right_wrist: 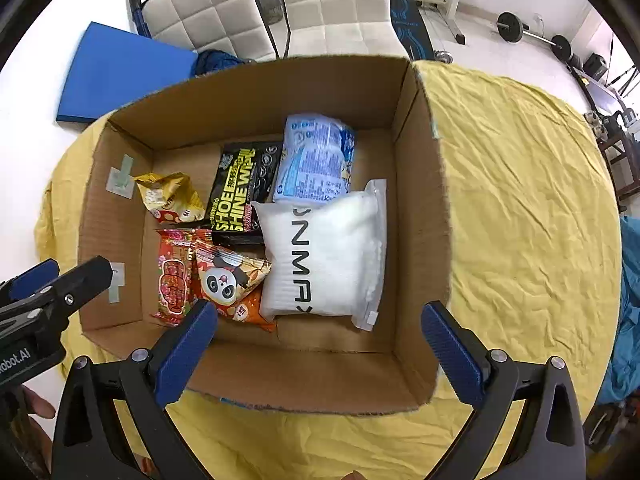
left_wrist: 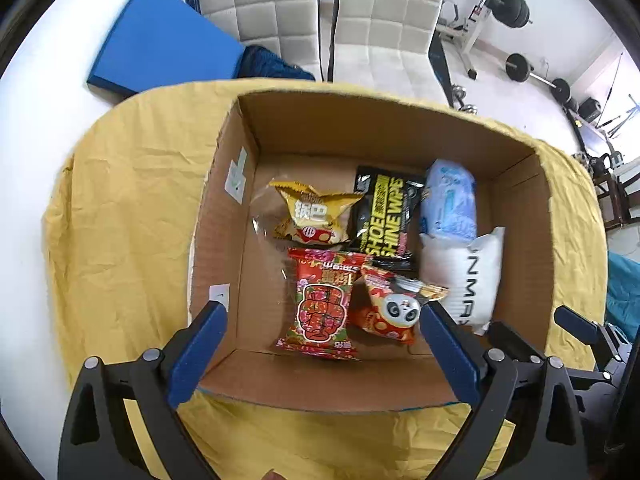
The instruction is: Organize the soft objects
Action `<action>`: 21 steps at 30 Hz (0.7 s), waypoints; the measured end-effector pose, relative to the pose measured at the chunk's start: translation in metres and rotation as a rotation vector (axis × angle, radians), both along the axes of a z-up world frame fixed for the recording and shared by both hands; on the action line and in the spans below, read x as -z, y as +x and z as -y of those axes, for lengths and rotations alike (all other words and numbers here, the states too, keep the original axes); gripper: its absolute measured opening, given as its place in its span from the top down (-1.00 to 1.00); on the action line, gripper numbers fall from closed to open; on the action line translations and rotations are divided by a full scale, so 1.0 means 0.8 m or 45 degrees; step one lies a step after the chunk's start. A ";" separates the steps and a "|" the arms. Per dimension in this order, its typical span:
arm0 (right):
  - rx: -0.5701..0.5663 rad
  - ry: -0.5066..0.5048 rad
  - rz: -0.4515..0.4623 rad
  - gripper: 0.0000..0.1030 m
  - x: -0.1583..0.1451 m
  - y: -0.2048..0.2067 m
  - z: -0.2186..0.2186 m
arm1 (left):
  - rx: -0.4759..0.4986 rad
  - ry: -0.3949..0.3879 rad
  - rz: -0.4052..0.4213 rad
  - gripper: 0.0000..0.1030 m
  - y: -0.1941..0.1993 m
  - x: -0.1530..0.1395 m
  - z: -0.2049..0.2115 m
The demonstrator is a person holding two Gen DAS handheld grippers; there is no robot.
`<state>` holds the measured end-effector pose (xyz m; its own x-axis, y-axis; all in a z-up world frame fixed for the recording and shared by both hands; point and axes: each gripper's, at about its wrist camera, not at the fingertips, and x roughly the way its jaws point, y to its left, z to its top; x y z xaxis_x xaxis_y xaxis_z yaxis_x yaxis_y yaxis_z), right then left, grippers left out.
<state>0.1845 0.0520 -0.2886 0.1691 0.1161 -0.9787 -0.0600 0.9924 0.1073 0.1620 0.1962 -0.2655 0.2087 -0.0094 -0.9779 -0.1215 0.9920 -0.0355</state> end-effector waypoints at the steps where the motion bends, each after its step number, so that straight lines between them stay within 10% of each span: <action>1: 0.004 0.004 0.010 -1.00 -0.007 -0.003 0.003 | 0.000 0.001 0.013 -0.92 -0.002 -0.006 0.001; 21: 0.035 0.082 0.304 -1.00 -0.238 -0.130 0.077 | 0.029 0.024 0.339 -0.92 -0.120 -0.208 0.042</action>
